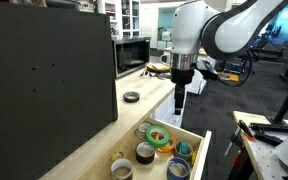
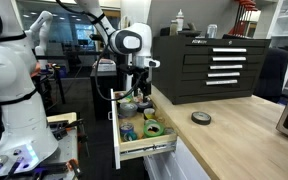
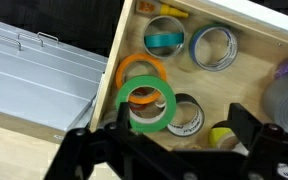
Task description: Remove the green tape from the open drawer and place it on the countertop
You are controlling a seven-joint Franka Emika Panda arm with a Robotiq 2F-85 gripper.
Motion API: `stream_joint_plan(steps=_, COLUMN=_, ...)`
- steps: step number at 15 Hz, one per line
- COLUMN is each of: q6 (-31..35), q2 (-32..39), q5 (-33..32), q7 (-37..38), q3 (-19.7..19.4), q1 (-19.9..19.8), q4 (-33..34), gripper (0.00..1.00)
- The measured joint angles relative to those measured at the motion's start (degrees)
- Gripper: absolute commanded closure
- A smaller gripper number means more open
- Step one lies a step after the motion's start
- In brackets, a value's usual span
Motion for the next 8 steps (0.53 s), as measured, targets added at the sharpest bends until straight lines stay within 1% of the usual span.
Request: stream_joint_plan(steps=8, q6=7.42, q2=6.68, q5=-0.04, q7=-2.45, q3=0.06, q1=0.17, q4=0.85, gripper=0.0)
